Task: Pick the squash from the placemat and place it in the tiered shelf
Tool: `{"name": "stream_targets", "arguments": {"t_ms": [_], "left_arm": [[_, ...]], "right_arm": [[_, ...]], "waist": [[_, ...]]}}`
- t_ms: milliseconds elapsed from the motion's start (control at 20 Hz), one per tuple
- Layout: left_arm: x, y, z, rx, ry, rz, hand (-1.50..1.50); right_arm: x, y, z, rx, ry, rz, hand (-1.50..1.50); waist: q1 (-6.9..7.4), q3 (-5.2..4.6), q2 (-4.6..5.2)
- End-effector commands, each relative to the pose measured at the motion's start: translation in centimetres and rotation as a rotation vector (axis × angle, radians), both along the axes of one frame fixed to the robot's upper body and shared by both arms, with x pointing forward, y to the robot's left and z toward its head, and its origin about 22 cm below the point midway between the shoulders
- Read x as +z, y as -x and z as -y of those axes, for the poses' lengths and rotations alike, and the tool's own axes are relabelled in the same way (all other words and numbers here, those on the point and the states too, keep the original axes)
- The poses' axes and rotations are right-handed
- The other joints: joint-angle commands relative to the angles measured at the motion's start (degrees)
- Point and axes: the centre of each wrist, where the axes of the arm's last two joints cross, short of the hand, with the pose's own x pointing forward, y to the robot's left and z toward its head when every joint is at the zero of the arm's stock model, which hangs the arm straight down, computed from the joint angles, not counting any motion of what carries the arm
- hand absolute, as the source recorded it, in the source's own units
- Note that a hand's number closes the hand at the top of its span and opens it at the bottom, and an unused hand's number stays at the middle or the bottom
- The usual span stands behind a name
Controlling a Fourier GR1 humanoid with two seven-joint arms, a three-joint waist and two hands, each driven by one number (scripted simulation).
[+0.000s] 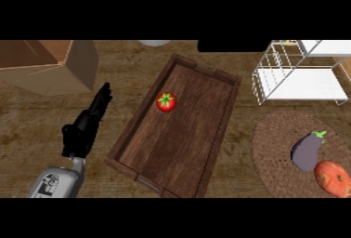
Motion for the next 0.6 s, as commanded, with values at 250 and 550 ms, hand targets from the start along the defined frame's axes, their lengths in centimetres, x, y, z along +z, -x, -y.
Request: {"name": "stream_targets", "arguments": {"t_ms": [250, 550], "left_arm": [[-0.3, -1.5, 0.1, -0.002, -0.008, -0.002, 0.0], [-0.1, 0.4, -0.4, -0.008, -0.008, 0.005, 0.0]], "right_arm": [[-0.2, -0.4, -1.4, -0.02, 0.018, -0.017, -1.5], [-2.0, -0.2, -2.4, -0.031, 0.056, -0.032, -1.5]], "waist": [[0.13, 0.0, 0.11], [0.37, 0.02, 0.08]]}}
